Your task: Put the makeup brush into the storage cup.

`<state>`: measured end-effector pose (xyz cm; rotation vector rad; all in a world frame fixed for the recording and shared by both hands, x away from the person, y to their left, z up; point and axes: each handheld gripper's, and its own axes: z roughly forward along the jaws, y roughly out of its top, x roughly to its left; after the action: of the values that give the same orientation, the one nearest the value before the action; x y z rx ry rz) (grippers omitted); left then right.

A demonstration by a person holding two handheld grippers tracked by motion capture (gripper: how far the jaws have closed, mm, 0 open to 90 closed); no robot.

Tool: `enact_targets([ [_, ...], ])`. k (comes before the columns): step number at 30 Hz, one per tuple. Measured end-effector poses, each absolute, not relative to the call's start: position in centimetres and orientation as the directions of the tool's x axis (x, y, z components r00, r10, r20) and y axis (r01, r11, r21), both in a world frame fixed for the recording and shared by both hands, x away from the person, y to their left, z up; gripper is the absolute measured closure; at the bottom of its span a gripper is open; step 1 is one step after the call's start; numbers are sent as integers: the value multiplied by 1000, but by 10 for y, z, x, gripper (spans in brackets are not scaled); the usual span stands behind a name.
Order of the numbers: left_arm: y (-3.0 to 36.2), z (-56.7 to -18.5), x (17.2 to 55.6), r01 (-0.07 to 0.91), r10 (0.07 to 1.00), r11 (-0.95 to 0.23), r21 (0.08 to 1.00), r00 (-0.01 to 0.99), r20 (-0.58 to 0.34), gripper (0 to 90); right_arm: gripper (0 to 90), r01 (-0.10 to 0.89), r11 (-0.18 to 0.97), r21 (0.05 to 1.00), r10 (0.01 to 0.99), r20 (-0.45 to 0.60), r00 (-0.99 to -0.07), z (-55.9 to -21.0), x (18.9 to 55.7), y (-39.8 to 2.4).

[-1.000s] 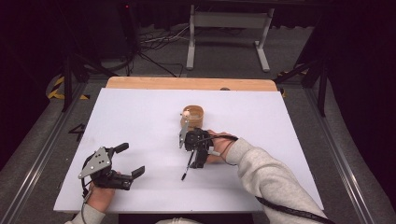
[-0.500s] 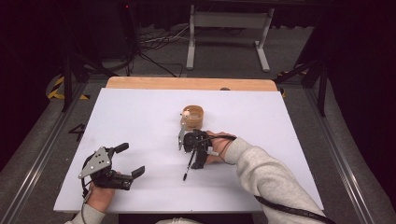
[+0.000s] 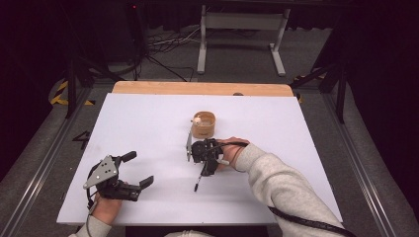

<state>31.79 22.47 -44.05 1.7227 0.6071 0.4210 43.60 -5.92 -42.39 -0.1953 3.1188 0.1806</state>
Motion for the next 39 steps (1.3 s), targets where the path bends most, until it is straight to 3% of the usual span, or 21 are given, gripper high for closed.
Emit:
enact_targets([
  [4,225,-440,318,174,603,-160,972,797,-44,0,631,-166,980,104,-166,-18,-986,-423,432,-57],
  [6,224,-441,318,175,602,-160,972,798,-44,0,770,-197,976,93,-196,-18,-980,-421,430,-56],
  [8,225,-441,318,172,601,-163,971,798,-40,0,848,-218,972,90,-217,-22,-976,-421,428,-57],
  [20,225,-440,318,179,602,-159,971,797,-48,0,852,-218,971,102,-213,-55,-975,-420,426,-59],
  [39,224,-441,318,171,601,-167,971,798,-37,0,852,-144,904,402,-100,-129,-987,-381,420,-80],
])
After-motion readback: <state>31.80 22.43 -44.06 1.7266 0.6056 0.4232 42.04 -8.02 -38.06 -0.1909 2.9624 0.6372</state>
